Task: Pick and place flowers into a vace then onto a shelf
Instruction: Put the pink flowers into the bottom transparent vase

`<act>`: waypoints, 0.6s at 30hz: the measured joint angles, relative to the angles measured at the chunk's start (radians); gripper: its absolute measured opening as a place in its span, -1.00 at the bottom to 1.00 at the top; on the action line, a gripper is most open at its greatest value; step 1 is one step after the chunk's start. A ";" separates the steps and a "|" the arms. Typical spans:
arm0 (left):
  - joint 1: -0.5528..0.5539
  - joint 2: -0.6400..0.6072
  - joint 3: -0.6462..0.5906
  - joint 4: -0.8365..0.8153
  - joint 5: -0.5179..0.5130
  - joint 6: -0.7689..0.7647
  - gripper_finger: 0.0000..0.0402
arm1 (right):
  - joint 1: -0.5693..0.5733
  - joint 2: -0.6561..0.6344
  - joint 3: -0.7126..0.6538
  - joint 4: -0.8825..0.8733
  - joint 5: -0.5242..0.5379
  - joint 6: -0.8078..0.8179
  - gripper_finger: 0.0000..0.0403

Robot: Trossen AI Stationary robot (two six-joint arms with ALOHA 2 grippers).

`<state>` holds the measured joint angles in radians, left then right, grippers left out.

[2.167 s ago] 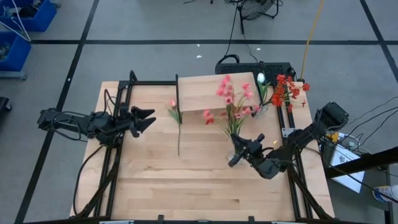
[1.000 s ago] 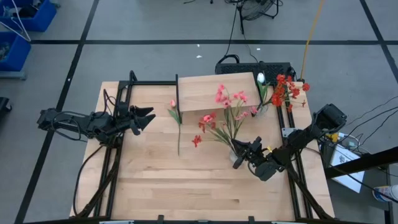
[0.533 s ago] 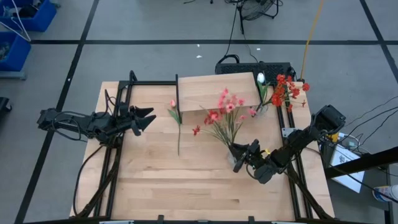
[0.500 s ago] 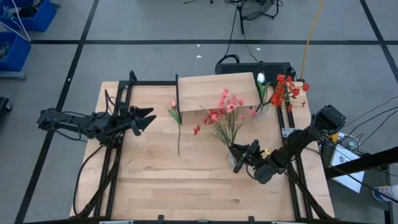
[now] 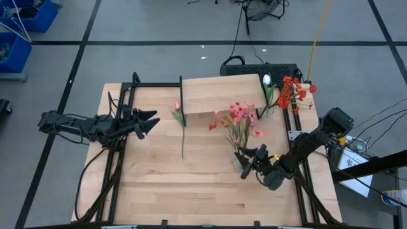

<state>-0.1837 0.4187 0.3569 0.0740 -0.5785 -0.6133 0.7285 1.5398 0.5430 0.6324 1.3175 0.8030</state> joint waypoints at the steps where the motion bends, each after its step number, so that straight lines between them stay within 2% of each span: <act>1: 0.000 0.000 0.000 -0.001 0.000 0.000 0.75 | 0.005 0.000 0.000 0.029 0.013 -0.027 -0.20; 10: 0.000 0.000 0.000 -0.004 0.000 -0.001 0.75 | 0.039 0.000 0.000 0.276 0.054 -0.282 -0.21; 15: 0.000 0.000 0.000 -0.004 0.000 -0.001 0.75 | 0.064 0.000 0.000 0.268 0.118 -0.312 -0.21; 18: 0.000 0.000 0.000 -0.004 0.000 -0.001 0.75 | 0.089 0.000 0.000 0.239 0.123 -0.262 -0.21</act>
<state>-0.1837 0.4191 0.3569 0.0700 -0.5785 -0.6144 0.8172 1.5398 0.5430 0.8715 1.4406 0.5413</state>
